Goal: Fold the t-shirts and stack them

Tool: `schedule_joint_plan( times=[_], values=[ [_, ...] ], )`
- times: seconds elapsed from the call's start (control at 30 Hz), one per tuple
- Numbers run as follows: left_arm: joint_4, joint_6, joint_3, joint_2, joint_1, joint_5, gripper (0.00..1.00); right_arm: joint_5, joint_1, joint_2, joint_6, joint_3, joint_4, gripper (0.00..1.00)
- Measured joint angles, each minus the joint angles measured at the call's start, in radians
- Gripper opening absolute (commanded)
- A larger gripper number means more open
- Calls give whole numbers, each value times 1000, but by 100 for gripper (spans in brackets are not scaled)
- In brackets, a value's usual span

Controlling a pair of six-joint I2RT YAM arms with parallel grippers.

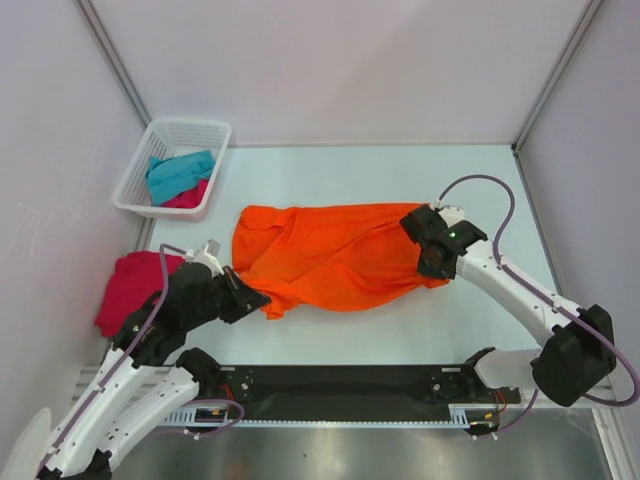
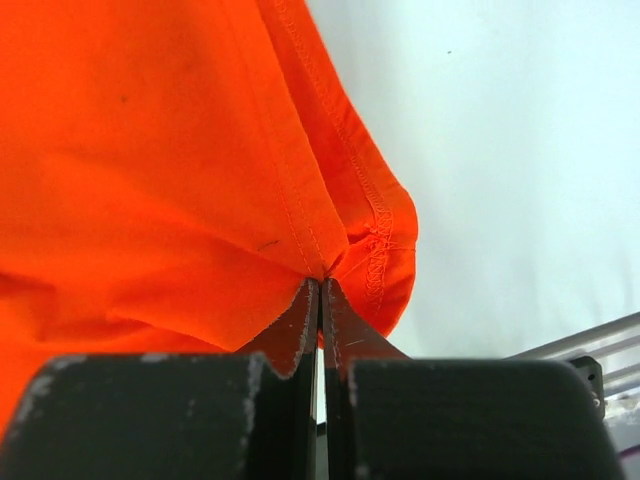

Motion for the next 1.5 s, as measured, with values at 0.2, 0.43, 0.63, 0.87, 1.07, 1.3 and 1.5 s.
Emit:
schedule_joint_plan(
  times=[0.2,0.43,0.63,0.87,1.07,1.3,1.5],
  values=[
    [40,61,8,151,118,30,0,-11,-76,139,-45,59,28,0],
    [230,144,3,468,383,142,0,-40,-137,445,-128,303,89,0],
    [338,209,84,810,473,200,4,-61,-170,646,-193,569,88,0],
    [452,261,180,1054,496,290,79,-70,-201,737,-234,638,79,5],
    [467,282,223,1084,529,308,87,-70,-237,765,-241,636,79,23],
    [449,306,240,1034,551,305,88,-34,-254,766,-253,635,79,27],
    [456,316,132,864,546,305,88,30,-227,764,-253,634,68,28]
  ],
)
